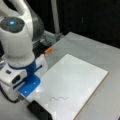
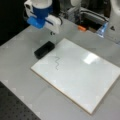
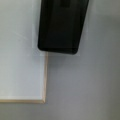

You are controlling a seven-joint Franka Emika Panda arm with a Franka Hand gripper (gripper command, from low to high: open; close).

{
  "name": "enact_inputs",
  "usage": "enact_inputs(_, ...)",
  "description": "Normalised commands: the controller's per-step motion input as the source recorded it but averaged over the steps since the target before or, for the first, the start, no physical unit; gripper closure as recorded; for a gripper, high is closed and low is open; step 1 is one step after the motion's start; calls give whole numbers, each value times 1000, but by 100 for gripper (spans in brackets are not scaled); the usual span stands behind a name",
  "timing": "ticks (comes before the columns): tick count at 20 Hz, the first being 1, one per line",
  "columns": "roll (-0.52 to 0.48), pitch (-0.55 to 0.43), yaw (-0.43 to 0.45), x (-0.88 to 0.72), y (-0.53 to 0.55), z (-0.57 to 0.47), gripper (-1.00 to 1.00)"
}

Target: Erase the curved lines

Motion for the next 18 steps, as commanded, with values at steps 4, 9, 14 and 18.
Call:
enact_inputs(4, 215, -44, -37, 203, -174, -33, -100)
enact_inputs(9, 108, 26, -94, 190, -165, -26, -100)
enact_inputs(14, 129, 91, -140, 237, -174, -53, -100)
enact_inputs(18, 173, 33, -122, 324, -241, -64, -100)
